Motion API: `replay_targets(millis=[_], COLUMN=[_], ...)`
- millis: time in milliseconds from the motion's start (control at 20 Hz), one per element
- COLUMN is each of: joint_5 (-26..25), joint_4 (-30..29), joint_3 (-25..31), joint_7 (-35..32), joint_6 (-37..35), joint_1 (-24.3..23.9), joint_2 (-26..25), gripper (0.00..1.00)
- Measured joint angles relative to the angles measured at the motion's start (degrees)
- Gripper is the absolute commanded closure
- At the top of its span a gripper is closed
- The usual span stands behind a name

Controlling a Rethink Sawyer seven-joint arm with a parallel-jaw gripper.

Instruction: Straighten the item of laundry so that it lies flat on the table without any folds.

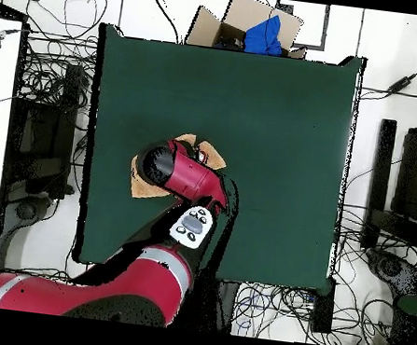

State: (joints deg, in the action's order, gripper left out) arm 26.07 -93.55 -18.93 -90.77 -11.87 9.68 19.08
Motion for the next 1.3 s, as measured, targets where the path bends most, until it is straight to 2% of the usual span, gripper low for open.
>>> replay_targets(millis=[750,950,1300], joint_5=[-0.01,-0.26,-2.76], joint_4=[-1.50,-2.69,-5.02], joint_3=[0.01,-0.01,-0.79], joint_7=[0.00,0.00,0.00], joint_6=[-0.04,-0.92,-8.02], joint_1=[0.00,0.02,0.27], joint_2=[1.83,3.91,9.63], gripper=[1.00,1.00,1.00])
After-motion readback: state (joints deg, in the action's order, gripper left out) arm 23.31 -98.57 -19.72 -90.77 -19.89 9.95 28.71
